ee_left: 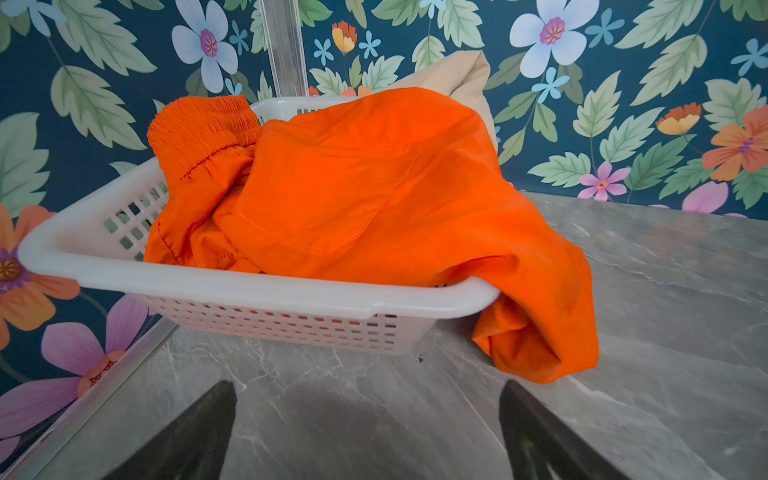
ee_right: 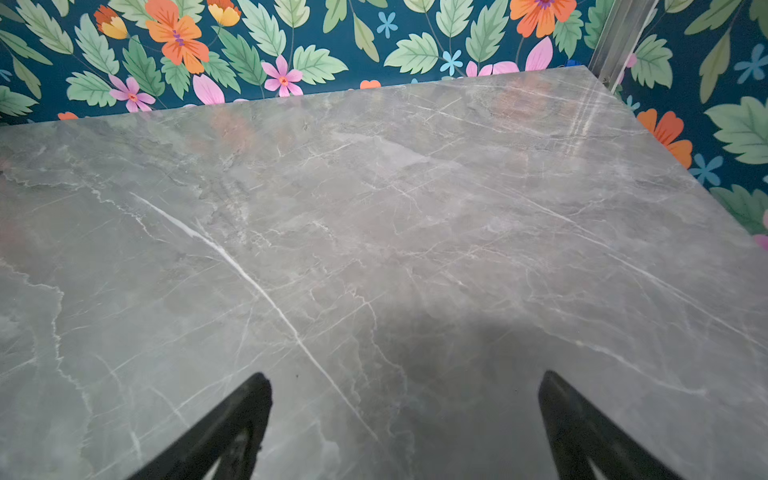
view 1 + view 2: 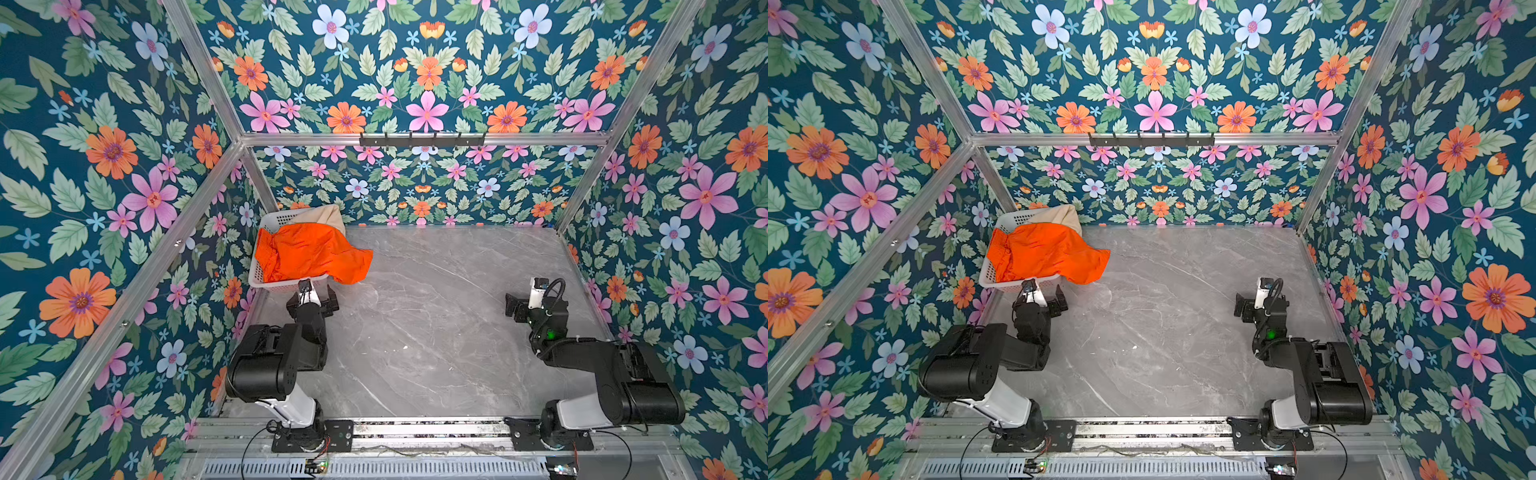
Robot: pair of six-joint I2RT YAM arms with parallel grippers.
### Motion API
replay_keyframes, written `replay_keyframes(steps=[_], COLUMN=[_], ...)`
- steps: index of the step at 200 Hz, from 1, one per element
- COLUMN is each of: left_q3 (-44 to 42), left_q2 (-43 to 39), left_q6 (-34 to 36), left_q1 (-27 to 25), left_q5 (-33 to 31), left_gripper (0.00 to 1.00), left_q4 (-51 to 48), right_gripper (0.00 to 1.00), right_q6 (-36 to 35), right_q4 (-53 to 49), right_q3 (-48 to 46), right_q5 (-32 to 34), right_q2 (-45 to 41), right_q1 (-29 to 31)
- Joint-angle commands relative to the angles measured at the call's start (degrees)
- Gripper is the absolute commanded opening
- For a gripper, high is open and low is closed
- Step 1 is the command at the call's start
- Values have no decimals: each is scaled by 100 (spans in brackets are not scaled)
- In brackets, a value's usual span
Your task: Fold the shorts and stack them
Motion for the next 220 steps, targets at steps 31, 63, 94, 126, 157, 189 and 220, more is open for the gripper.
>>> replay_keyframes(steps=[31,63,94,126,157,189,220], left_q3=[6,12,7,7,-19,-181,-76], left_q2=[-3,-7,-7,-6,-12,-474,-1864], left_q6=[44,44,44,44,44,70,-35], left_q1=[2,2,2,2,-2,2,2], left_q5=[-17,-12,-16,-11,-1,9,9], left_gripper=[100,100,100,100,100,100,97], left_q4=[24,15,15,22,62,-35,-1898], right_gripper=[99,99,99,99,99,99,99], right_q6=[-81,-82,-81,-81,-66,-40,354], right_q4=[240,240,240,240,213,-714,-3140], right_q3=[4,3,4,2,15,372,1266], right_q5=[17,17,13,18,-42,3,-406], right_q2=[-19,-15,-18,-21,-19,-475,-1765], right_q1=[-2,2,-1,-2,-28,-28,-26])
